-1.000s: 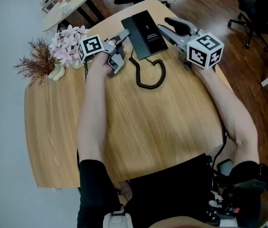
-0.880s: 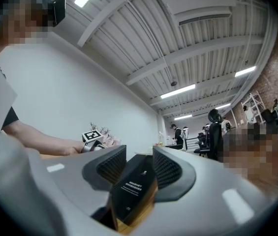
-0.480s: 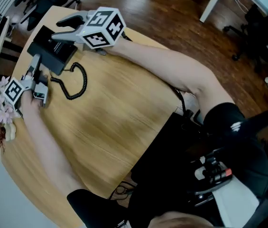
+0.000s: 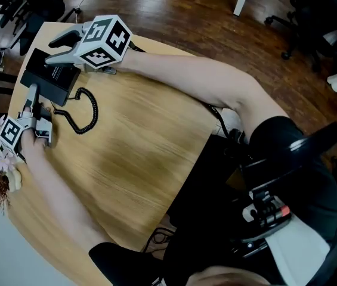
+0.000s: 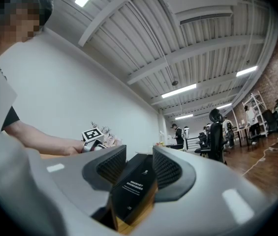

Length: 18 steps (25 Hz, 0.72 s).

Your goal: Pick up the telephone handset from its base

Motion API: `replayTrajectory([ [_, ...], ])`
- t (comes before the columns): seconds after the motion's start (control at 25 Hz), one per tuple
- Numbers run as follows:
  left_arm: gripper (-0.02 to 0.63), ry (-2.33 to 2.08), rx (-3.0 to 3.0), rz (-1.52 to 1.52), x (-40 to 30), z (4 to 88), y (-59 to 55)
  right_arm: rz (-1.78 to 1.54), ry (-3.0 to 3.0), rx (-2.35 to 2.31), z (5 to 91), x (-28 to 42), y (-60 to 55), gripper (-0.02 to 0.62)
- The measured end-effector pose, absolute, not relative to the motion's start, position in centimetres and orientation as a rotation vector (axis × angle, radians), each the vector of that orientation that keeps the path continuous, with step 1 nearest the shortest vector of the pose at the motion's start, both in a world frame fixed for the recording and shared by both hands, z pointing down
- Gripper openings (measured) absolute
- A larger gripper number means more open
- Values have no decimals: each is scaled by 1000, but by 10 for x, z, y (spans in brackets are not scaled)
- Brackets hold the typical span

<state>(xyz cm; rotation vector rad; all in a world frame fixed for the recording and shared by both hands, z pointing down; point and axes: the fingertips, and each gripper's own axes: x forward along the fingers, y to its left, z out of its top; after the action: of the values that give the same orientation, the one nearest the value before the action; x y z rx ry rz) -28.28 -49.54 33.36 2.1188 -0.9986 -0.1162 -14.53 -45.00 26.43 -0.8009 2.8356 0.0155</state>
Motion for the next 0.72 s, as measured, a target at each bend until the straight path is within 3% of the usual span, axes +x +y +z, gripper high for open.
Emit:
replayTrajectory([
  [0.4, 219, -1068, 2304, 3, -306, 318, -500, 11, 2847, -746, 253, -153, -441, 169],
  [0.72, 219, -1010, 2163, -56, -271, 333, -490, 1, 2837, -805, 267, -139, -449, 169],
])
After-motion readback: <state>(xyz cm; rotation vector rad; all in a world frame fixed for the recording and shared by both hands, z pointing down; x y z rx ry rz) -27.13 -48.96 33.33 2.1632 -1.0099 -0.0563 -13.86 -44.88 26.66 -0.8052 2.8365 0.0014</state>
